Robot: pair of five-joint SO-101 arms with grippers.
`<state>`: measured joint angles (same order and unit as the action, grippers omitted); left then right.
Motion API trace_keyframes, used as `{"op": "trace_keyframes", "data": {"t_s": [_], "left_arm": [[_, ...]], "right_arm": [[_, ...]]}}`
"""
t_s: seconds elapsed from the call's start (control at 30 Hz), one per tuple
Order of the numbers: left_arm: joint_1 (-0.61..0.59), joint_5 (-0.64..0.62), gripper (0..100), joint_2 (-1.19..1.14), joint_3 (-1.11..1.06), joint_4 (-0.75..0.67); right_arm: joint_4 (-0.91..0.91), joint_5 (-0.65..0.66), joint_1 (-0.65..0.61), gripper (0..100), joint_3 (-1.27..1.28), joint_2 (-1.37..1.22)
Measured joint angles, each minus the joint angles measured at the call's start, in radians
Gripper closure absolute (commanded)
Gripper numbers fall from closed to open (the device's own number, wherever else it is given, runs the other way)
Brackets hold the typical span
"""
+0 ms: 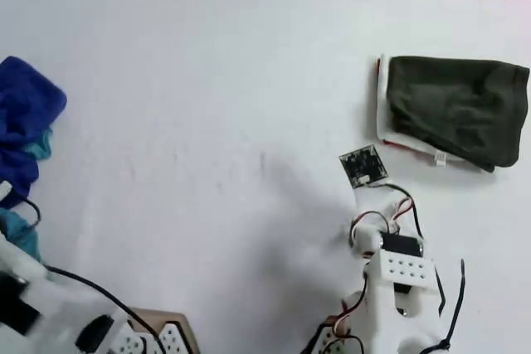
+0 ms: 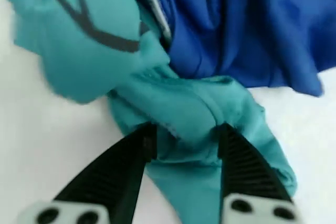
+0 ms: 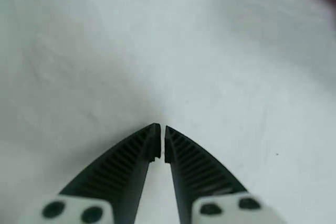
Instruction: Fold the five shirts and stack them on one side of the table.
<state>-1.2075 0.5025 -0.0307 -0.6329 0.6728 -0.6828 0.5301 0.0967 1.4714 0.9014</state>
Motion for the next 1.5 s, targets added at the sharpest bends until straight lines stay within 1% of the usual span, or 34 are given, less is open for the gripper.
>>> {"op": "trace_keyframes", "data": {"t_s": [0.07, 0.13, 0.17, 0.2, 0.23, 0.3, 0.37, 0.67, 0.73, 0.87, 1.1, 1.2, 1.3, 1.5], "left_arm": [[-0.002, 0.002, 81, -0.087, 0.104, 0.078], [-0.002, 0.002, 89, -0.153, 0.206, 0.172], [-0.003, 0.002, 96, -0.181, 0.253, 0.216], [-0.003, 0.002, 99, -0.206, 0.296, 0.261], [-0.003, 0.002, 96, -0.229, 0.333, 0.301], [-0.003, 0.002, 98, -0.261, 0.393, 0.365], [-0.003, 0.002, 97, -0.269, 0.433, 0.422], [-0.008, 0.002, 97, -0.239, 0.629, 0.608], [-0.008, -0.003, 97, -0.207, 0.671, 0.623], [-0.008, -0.063, 97, -0.133, 0.741, 0.628], [-0.008, -0.229, 97, 0.057, 0.882, 0.632], [0.000, -0.276, 97, 0.155, 0.950, 0.632], [0.051, -0.287, 97, 0.259, 0.993, 0.634], [0.236, -0.288, 97, 0.468, 0.999, 0.637]], "right_arm": [[0.000, 0.000, 0.000, 97.8, 0.000, 0.000], [0.000, 0.000, 0.000, 97.8, 0.000, 0.000], [0.000, 0.000, 0.000, 97.8, 0.000, 0.000], [0.000, 0.000, 0.000, 97.8, 0.000, 0.000], [0.000, 0.000, 0.000, 97.8, 0.000, 0.000], [0.000, 0.000, 0.000, 97.8, 0.000, 0.000], [0.000, 0.000, 0.000, 97.8, 0.000, 0.000], [0.000, 0.000, 0.000, 97.8, 0.000, 0.000], [0.000, 0.000, 0.000, 97.8, 0.000, 0.000], [0.000, 0.000, 0.000, 97.8, 0.000, 0.000], [0.000, 0.000, 0.000, 97.8, 0.000, 0.000], [0.000, 0.000, 0.000, 97.8, 0.000, 0.000], [0.000, 0.000, 0.000, 97.8, 0.000, 0.000], [0.000, 0.000, 0.000, 97.8, 0.000, 0.000]]}}
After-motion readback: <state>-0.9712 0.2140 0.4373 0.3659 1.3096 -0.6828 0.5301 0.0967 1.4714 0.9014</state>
